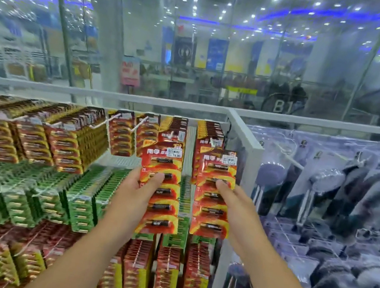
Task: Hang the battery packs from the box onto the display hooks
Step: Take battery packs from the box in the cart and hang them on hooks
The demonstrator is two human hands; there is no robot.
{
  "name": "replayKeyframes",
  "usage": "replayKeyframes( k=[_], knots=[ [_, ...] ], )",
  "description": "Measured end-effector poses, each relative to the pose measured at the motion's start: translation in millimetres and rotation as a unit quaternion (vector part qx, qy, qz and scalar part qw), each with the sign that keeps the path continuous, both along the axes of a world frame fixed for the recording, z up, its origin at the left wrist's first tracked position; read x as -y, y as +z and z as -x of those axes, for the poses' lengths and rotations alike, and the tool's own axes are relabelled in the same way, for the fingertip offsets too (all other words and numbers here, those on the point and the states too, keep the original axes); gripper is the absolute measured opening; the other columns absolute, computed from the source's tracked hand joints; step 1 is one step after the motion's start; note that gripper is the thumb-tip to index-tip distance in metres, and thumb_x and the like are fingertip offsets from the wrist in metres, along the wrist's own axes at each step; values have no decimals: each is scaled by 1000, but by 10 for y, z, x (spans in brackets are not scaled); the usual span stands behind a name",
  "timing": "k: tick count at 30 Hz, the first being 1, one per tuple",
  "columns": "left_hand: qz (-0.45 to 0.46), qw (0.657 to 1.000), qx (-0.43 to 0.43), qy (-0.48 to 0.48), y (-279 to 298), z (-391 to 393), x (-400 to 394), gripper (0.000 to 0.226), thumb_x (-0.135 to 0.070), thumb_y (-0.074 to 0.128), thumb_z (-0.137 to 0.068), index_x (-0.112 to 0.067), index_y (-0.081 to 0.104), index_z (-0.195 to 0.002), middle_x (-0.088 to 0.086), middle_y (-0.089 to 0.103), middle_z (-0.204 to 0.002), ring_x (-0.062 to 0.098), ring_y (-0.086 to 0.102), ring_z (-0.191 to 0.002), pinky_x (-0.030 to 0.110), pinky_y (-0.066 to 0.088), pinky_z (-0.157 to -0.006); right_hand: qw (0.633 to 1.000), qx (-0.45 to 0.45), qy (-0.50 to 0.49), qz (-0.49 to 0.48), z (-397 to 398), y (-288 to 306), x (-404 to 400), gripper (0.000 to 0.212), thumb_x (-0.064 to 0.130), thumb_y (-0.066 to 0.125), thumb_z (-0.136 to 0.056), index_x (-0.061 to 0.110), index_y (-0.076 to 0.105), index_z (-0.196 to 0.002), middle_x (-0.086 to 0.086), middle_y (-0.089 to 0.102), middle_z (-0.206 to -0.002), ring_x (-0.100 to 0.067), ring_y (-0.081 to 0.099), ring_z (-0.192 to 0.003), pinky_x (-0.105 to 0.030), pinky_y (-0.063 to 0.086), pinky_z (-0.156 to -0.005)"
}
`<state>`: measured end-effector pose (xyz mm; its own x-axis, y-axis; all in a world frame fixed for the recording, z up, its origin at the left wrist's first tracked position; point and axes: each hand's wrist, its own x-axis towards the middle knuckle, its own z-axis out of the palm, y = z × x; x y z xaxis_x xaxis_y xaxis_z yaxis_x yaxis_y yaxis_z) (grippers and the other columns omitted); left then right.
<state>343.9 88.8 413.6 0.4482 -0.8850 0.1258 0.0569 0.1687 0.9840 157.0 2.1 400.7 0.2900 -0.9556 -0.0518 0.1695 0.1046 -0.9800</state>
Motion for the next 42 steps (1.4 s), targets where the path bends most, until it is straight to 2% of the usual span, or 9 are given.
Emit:
replayKeyframes(
  k=[7, 20, 25, 28, 32, 34, 36, 39, 42],
  knots=[
    [1, 999, -24, -27, -59, -259, 418, 14, -37, 61, -105, -41, 67, -117, 2, 80, -104, 28, 79, -89, 55, 64, -76, 999, -10, -43, -7, -191, 27, 339, 34, 47, 64, -101, 23, 67, -124, -5, 81, -105, -29, 79, -94, -58, 60, -93],
    [-15, 999, -10, -37, -150, -467, 961, 21, -42, 63, -102, -40, 65, -123, -5, 80, -102, 23, 79, -88, 55, 65, -78, 996, -21, -80, -23, -433, -50, 678, 24, 39, 61, -105, 22, 69, -119, -3, 82, -96, -24, 80, -85, -42, 62, -74],
    [-35, 999, 9, -28, -276, -556, 1179, 36, -62, 68, -92, -44, 63, -123, -7, 78, -113, 22, 77, -100, 56, 63, -85, 994, -21, -110, -17, -562, -114, 835, 25, 40, 60, -105, 22, 69, -119, -2, 82, -96, -23, 80, -85, -40, 61, -71],
    [-34, 999, 5, -15, -277, -618, 1315, 16, -43, 65, -101, -39, 67, -117, -9, 80, -98, 18, 79, -86, 51, 66, -75, 990, -21, -136, -15, -642, -136, 975, 27, 43, 62, -103, 21, 69, -118, -3, 82, -95, -25, 80, -84, -44, 63, -74],
    [-25, 998, 58, 19, -300, -719, 1511, 8, -40, 66, -101, -40, 66, -108, -11, 79, -95, 11, 77, -80, 43, 66, -70, 985, -23, -170, -11, -746, -169, 1193, 22, 40, 67, -101, 22, 68, -113, -3, 81, -93, -26, 80, -82, -47, 64, -75],
    [-22, 996, 76, 31, -323, -767, 1584, 11, -38, 68, -100, -37, 62, -109, -12, 76, -97, 5, 74, -74, 31, 63, -61, 983, -30, -182, -10, -797, -203, 1302, 22, 39, 67, -101, 21, 69, -113, -4, 81, -95, -28, 80, -84, -55, 64, -83],
    [-18, 994, 104, 34, -350, -800, 1633, 19, -40, 68, -99, -35, 56, -112, -21, 70, -100, -2, 69, -76, 20, 57, -61, 979, -30, -203, -7, -835, -249, 1393, 21, 38, 70, -99, 21, 69, -113, -4, 81, -97, -29, 79, -86, -58, 63, -84],
    [-13, 990, 139, 33, -358, -830, 1650, 21, -42, 69, -98, -41, 48, -103, -32, 56, -95, -13, 55, -84, 12, 44, -67, 970, -31, -242, 5, -856, -325, 1482, 28, 39, 78, -93, 21, 68, -113, -3, 80, -103, -24, 79, -88, -49, 64, -81],
    [-11, 988, 146, 53, -410, -864, 1690, 22, -40, 73, -95, -42, 51, -93, -15, 67, -94, 4, 66, -86, 25, 54, -68, 966, -47, -255, 23, -862, -369, 1496, 31, 39, 77, -93, 19, 68, -114, -1, 78, -105, -16, 77, -90, -32, 57, -72]
  ],
)
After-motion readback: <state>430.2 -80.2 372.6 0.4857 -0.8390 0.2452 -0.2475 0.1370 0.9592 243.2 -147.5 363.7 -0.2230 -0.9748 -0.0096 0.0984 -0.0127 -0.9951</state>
